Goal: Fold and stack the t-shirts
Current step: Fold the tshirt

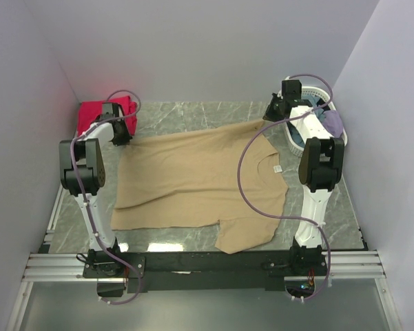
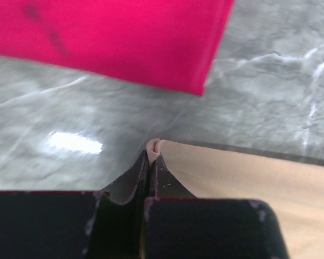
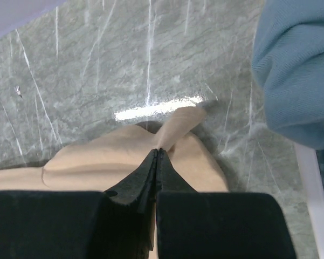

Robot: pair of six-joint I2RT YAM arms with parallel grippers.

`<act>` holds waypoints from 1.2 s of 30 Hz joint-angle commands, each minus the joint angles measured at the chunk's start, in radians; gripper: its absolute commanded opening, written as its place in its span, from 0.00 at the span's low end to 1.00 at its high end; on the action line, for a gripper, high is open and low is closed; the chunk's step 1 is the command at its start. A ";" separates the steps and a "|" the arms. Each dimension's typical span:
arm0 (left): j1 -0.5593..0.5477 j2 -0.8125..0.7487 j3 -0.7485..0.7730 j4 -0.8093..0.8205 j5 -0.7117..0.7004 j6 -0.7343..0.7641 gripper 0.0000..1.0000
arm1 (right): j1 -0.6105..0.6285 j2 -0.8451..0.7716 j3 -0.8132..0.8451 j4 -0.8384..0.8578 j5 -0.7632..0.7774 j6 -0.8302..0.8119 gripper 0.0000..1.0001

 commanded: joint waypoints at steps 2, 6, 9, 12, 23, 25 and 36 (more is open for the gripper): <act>0.006 -0.142 -0.080 0.122 -0.155 -0.010 0.01 | -0.012 -0.084 0.002 0.035 0.044 -0.034 0.00; 0.003 -0.167 -0.111 0.167 -0.078 -0.011 0.01 | -0.012 -0.093 -0.010 0.034 -0.005 -0.042 0.00; 0.005 -0.181 -0.116 0.155 -0.038 -0.031 0.01 | -0.013 -0.133 -0.048 0.022 -0.028 -0.045 0.00; 0.005 -0.185 -0.095 0.098 -0.014 -0.070 0.02 | -0.012 -0.188 -0.116 0.041 -0.062 -0.043 0.00; -0.066 -0.283 -0.120 0.011 -0.001 -0.191 0.01 | -0.004 -0.325 -0.256 -0.009 -0.148 -0.049 0.00; -0.092 -0.299 -0.110 -0.031 -0.076 -0.197 0.01 | 0.002 -0.348 -0.274 -0.026 -0.131 -0.054 0.00; -0.136 -0.458 -0.279 -0.021 -0.204 -0.268 0.01 | 0.062 -0.406 -0.366 -0.011 -0.085 -0.030 0.00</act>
